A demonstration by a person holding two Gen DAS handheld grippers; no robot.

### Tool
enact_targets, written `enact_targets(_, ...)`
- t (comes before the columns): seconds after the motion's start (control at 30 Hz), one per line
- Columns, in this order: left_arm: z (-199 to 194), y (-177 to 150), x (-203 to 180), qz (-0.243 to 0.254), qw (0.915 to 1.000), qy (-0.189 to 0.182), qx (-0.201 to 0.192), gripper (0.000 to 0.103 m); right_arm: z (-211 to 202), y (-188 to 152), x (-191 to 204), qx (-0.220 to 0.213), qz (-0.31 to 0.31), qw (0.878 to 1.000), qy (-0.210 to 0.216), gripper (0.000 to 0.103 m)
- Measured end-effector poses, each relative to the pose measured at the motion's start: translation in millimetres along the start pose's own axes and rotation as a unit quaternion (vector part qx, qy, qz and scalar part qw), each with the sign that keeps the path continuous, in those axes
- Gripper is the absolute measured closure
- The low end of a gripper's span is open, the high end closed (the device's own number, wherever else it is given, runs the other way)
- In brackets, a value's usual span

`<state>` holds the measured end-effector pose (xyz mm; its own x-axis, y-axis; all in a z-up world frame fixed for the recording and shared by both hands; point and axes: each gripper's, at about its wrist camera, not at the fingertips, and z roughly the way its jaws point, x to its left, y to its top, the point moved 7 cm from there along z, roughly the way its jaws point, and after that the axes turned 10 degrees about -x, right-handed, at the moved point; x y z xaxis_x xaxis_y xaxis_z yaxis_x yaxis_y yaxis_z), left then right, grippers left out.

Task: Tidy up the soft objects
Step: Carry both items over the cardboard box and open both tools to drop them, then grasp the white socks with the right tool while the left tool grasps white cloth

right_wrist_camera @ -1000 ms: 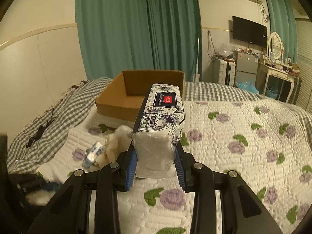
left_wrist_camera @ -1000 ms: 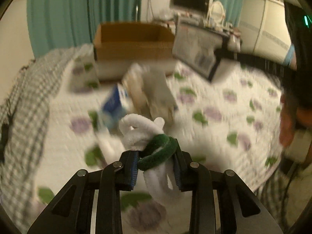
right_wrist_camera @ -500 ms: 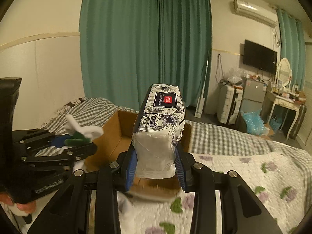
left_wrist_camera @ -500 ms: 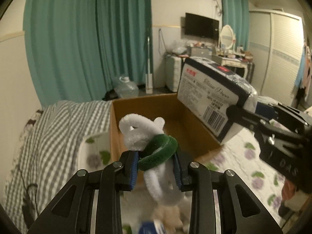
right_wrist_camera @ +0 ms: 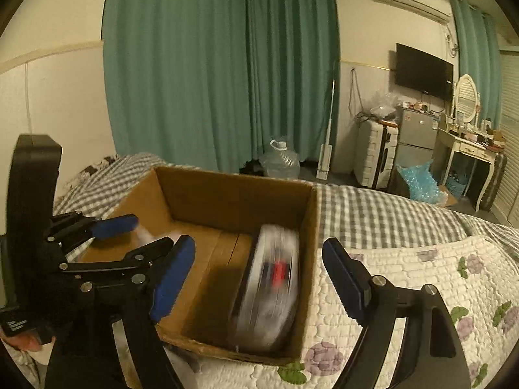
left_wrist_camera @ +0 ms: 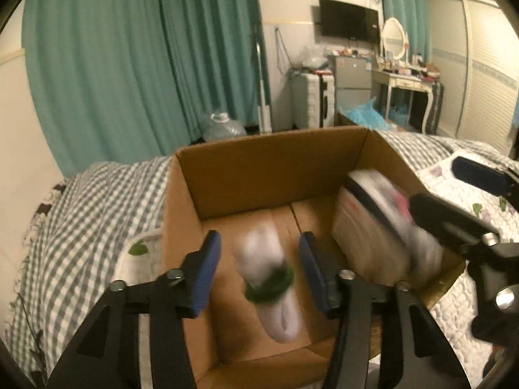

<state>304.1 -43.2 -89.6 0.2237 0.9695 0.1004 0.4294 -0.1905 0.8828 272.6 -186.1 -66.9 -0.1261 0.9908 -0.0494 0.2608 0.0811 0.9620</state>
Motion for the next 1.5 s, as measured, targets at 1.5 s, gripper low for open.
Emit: enact_targets(1.5,-153.7,-177.8,27.2,-0.068,0.9925,-0.005,0.102,0.027,-134.2,-139.0,83.1,0.136,0.041,0.99,-0.01,0.005)
